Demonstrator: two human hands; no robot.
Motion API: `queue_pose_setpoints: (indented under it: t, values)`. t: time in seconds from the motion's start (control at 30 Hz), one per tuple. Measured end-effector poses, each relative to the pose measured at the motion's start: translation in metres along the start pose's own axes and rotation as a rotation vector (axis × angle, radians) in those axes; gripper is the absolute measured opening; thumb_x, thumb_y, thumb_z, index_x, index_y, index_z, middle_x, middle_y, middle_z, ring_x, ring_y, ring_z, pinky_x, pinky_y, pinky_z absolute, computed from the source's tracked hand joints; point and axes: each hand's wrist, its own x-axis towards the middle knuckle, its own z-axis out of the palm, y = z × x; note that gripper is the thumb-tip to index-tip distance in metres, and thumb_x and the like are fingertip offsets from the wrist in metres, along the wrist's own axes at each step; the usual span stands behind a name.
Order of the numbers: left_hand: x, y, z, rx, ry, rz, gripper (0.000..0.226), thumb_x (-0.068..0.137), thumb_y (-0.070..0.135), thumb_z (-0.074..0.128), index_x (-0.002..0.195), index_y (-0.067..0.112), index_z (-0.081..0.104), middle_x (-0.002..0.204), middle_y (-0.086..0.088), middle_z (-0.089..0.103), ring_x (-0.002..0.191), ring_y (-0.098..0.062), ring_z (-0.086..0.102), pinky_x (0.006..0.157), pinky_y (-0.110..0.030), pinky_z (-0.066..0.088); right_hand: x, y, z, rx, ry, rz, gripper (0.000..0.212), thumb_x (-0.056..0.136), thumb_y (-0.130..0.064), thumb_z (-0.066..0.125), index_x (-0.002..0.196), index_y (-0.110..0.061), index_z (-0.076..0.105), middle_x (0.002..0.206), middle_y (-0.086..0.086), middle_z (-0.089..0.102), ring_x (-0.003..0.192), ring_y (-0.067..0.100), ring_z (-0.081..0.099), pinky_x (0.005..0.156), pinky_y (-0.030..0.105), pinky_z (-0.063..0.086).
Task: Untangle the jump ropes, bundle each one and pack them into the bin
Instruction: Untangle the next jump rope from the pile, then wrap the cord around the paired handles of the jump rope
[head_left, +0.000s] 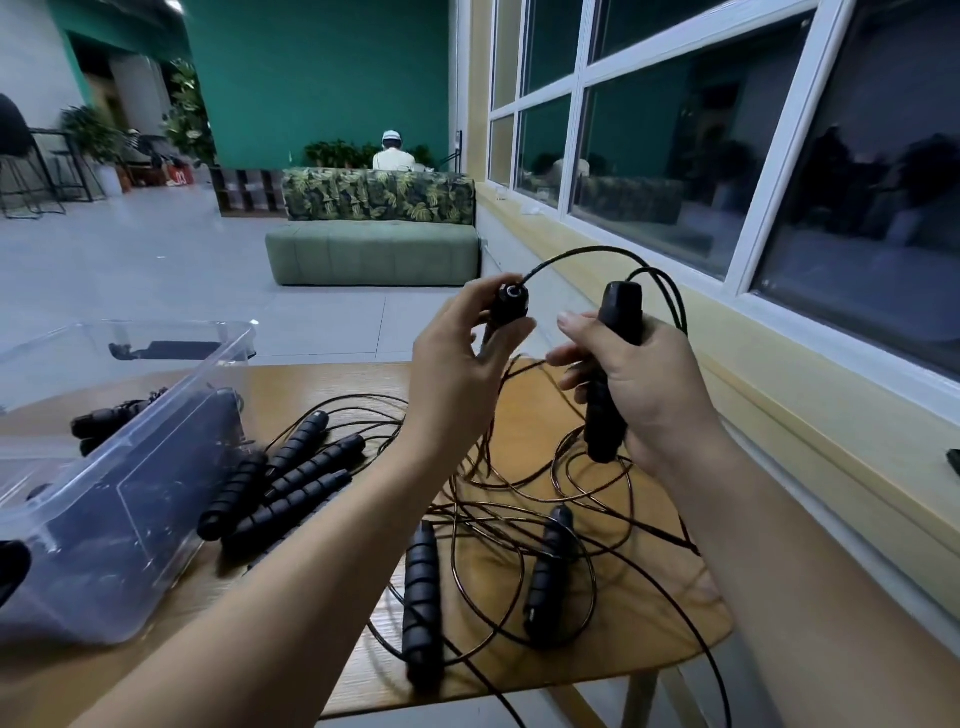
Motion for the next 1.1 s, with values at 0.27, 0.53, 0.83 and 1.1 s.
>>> queue_pose_setpoints:
  t: [0.27, 0.53, 0.83, 1.1]
  values:
    - [0.004, 0.016, -0.008, -0.117, -0.022, -0.233, 0.036, 0.096, 0.045, 0.076, 0.124, 0.024, 0.069, 0.099, 0.001, 0.075, 0.081, -0.007, 0.074, 0.067, -0.028, 0.060, -0.002, 0.002, 0.003, -0.047, -0.021, 0.053, 0.034, 0.097, -0.043, 0.078, 0.105, -0.012, 0.068, 0.072, 0.004, 0.064, 0.062, 0.021, 0.064, 0.063, 0.036, 0.055]
    - [-0.031, 0.019, -0.022, -0.373, -0.199, -0.591, 0.035, 0.097, 0.038, 0.074, 0.119, 0.012, 0.067, 0.101, -0.005, 0.079, 0.085, -0.014, 0.076, 0.068, -0.031, 0.061, -0.016, 0.012, 0.011, 0.022, -0.226, 0.286, 0.030, 0.100, -0.036, 0.046, 0.110, -0.010, 0.055, 0.086, 0.009, 0.058, 0.070, 0.022, 0.054, 0.070, 0.044, 0.046]
    - [-0.056, 0.012, -0.039, -0.534, -0.190, -0.661, 0.035, 0.101, 0.030, 0.069, 0.127, 0.008, 0.066, 0.108, -0.006, 0.077, 0.099, -0.019, 0.075, 0.081, -0.045, 0.064, -0.040, 0.027, 0.012, -0.108, -0.254, 0.070, 0.017, 0.103, -0.042, 0.066, 0.118, -0.040, 0.074, 0.110, -0.006, 0.077, 0.105, 0.019, 0.074, 0.093, 0.049, 0.061]
    - [-0.066, -0.001, -0.055, -0.593, -0.063, -0.709, 0.042, 0.093, 0.038, 0.071, 0.127, 0.013, 0.070, 0.110, -0.012, 0.066, 0.091, -0.017, 0.059, 0.068, -0.019, 0.049, -0.060, 0.031, 0.025, -0.009, -0.460, 0.056, 0.061, 0.102, -0.016, 0.072, 0.148, -0.052, 0.054, 0.124, 0.001, 0.076, 0.108, 0.026, 0.078, 0.085, 0.045, 0.066]
